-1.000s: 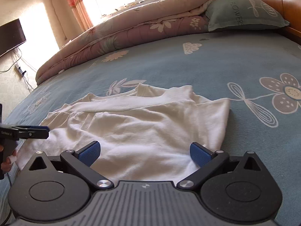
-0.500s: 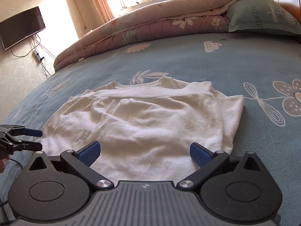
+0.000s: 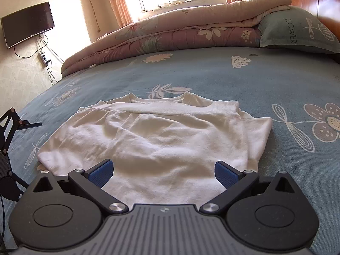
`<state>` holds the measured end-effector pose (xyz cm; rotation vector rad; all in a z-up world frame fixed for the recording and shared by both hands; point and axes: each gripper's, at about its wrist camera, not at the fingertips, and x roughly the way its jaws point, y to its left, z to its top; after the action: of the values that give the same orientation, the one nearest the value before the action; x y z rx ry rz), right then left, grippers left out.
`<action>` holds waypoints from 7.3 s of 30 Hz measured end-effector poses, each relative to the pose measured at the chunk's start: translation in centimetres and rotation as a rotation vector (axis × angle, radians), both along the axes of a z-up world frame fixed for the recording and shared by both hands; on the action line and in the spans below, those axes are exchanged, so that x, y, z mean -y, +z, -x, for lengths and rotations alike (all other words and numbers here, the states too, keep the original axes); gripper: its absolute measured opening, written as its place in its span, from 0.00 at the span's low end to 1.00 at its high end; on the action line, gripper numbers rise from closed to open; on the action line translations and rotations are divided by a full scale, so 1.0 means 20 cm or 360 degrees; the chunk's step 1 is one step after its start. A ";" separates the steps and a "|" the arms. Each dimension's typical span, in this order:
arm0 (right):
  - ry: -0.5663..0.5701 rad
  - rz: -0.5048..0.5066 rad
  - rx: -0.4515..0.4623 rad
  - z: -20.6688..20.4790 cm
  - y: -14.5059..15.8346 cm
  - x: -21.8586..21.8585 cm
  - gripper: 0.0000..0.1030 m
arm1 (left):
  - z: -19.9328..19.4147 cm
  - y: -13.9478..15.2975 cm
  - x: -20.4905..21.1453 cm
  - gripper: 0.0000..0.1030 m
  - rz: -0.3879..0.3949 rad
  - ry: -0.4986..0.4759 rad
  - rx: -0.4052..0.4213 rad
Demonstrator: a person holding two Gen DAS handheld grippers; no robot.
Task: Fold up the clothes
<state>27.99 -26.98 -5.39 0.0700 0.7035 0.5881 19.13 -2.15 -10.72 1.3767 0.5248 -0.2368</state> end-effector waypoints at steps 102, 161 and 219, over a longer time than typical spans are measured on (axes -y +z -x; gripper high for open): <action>0.0724 0.2032 0.1068 0.29 -0.30 -0.54 0.92 | -0.18 -0.17 -0.06 0.00 0.0057 -0.0103 -0.0041; 0.0979 0.1833 0.0659 1.40 -0.13 -0.48 0.16 | 1.06 -0.01 -0.08 0.11 -0.0078 -0.0221 -0.0267; -0.0361 0.0314 0.0028 0.52 -0.14 -0.06 0.35 | 0.09 0.17 -0.58 0.53 0.2204 0.0902 -0.0502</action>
<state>17.60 -25.75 -8.11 -0.0387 0.7219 0.2999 17.23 9.54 -7.35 -0.1747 0.7620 -0.2643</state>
